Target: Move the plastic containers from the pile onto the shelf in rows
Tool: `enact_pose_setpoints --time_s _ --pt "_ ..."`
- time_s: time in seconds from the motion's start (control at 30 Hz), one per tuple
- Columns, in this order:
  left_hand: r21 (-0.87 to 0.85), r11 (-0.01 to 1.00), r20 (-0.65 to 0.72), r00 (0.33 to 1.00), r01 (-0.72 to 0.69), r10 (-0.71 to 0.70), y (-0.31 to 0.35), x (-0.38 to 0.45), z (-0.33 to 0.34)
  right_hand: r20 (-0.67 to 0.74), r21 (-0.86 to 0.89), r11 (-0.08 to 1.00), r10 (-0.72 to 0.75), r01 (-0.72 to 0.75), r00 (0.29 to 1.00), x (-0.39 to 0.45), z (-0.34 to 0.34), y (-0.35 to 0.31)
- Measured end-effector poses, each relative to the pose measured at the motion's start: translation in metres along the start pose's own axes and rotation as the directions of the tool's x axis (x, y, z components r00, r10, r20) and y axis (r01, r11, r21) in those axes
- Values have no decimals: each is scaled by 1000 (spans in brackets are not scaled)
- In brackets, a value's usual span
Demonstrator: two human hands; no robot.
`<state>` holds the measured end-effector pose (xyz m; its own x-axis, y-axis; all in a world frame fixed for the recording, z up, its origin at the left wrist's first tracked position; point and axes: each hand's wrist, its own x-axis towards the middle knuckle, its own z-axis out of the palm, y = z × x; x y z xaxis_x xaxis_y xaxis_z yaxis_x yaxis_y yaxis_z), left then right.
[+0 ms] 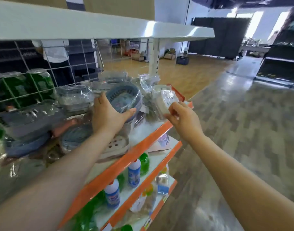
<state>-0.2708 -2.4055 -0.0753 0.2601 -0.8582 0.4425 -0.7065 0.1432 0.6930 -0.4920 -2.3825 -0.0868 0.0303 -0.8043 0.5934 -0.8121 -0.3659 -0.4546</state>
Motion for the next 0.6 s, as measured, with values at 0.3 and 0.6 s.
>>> enact_pose_setpoints --time_s 0.3,0.6 --pt "223 947 -111 971 232 -212 19 51 46 129 8 967 -254 255 958 111 36 61" --pt "211 905 -282 909 370 -307 17 68 73 160 108 923 -382 369 910 185 69 80"
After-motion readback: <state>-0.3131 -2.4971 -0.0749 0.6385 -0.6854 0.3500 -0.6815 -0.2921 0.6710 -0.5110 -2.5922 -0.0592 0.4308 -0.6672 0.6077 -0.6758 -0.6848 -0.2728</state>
